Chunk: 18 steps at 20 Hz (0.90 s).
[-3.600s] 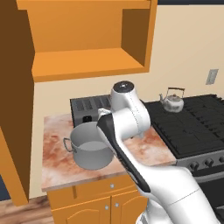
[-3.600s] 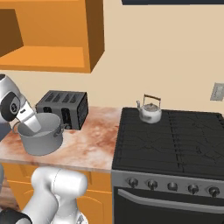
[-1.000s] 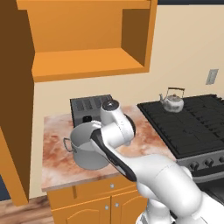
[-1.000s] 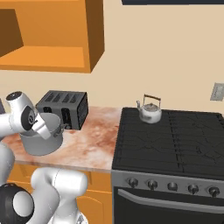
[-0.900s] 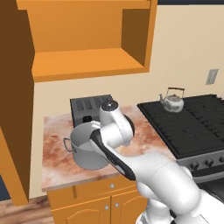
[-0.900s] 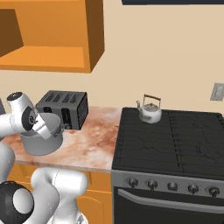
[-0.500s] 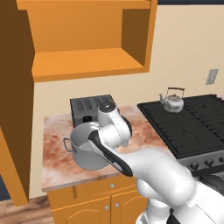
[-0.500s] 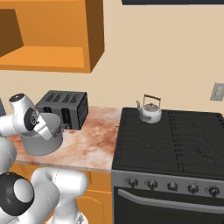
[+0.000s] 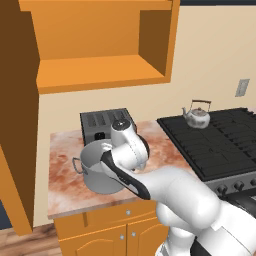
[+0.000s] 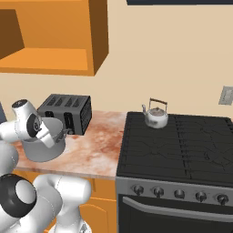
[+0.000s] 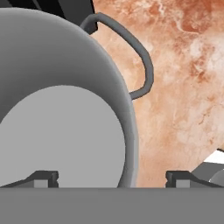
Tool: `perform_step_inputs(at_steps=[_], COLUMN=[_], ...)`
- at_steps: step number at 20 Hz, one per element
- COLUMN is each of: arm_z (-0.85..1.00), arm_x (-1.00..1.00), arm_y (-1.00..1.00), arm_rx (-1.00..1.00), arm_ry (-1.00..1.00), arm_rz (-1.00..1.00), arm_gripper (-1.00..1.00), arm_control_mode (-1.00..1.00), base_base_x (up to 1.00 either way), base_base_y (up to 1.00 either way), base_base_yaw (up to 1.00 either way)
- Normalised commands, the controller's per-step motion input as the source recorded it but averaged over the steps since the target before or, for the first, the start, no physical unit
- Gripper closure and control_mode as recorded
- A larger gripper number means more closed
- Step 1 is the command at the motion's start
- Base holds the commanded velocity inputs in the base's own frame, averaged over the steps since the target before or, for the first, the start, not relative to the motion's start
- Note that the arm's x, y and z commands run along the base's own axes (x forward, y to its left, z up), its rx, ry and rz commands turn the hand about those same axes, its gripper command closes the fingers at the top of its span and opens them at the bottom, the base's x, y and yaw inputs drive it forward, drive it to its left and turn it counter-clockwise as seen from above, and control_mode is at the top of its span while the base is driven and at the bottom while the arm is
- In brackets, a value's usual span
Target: Pick the kettle from the cabinet and place it on a stove burner. Then pick the pot from the counter and place it on another stove burner. Finally, turn both burners on.
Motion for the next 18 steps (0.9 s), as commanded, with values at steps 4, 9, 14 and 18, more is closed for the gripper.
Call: perform_step_inputs(at_steps=[4, 9, 14, 18], arm_z=[-0.15, -0.01, 0.0, 0.05], arm_x=[0.0, 0.0, 0.0, -0.01], arm_y=[0.01, 0.0, 0.0, 0.0], arm_rx=[0.0, 0.0, 0.0, 0.0], arm_ry=[0.0, 0.04, 0.01, 0.0], arm_rz=[0.0, 0.0, 0.0, 0.0], arm_gripper=[1.0, 1.0, 1.0, 1.0], arm_control_mode=[-1.0, -1.0, -1.0, -1.0], base_base_x=[0.0, 0.0, 0.0, 0.0], base_base_y=[0.0, 0.0, 0.0, 0.0], base_base_yaw=[0.0, 0.0, 0.0, 0.0])
